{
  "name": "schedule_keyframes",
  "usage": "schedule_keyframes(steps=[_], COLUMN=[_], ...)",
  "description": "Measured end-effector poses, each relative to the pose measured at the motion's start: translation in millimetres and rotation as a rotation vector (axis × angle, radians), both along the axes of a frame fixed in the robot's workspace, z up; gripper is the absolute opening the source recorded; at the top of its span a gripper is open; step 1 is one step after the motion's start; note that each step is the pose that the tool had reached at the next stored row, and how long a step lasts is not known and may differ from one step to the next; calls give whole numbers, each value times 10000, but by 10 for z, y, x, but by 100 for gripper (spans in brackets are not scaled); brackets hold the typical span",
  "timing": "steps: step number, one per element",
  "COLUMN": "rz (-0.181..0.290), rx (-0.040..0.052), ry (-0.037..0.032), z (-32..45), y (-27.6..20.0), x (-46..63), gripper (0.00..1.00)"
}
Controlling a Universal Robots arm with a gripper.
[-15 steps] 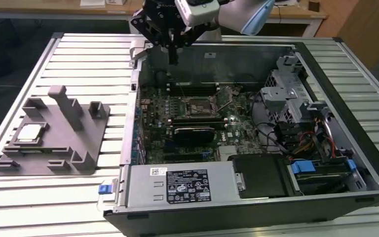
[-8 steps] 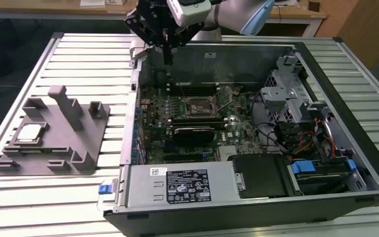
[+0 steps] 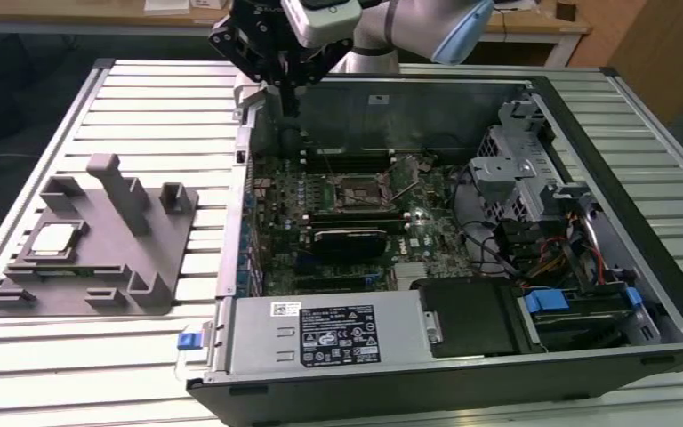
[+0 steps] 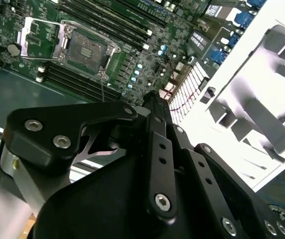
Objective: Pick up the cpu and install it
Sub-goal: 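Reach for the cpu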
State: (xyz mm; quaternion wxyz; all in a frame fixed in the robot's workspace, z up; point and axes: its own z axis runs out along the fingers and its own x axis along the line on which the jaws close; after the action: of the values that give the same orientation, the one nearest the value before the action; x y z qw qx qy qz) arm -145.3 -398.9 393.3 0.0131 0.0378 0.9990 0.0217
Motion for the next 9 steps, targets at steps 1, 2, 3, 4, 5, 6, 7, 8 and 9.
schedule_keyframes(steps=[1,2,3,4,5,6,7,8,9], rz=[0,-1,-1,-2,-2,-1,-1,0,0], rx=[0,1,1,1,1,1,1,0,0], ry=[0,-1,-1,0,-1,-1,-1,0,-1], z=[0,-1,-1,-1,-1,-1,-1,-1,-1], y=[0,1,2,3,4,6,8,10,12], x=[-19,-36,-53,-70,-87,-103,-118,-134,-150], gripper=[11,11,11,11,11,11,11,11,11])
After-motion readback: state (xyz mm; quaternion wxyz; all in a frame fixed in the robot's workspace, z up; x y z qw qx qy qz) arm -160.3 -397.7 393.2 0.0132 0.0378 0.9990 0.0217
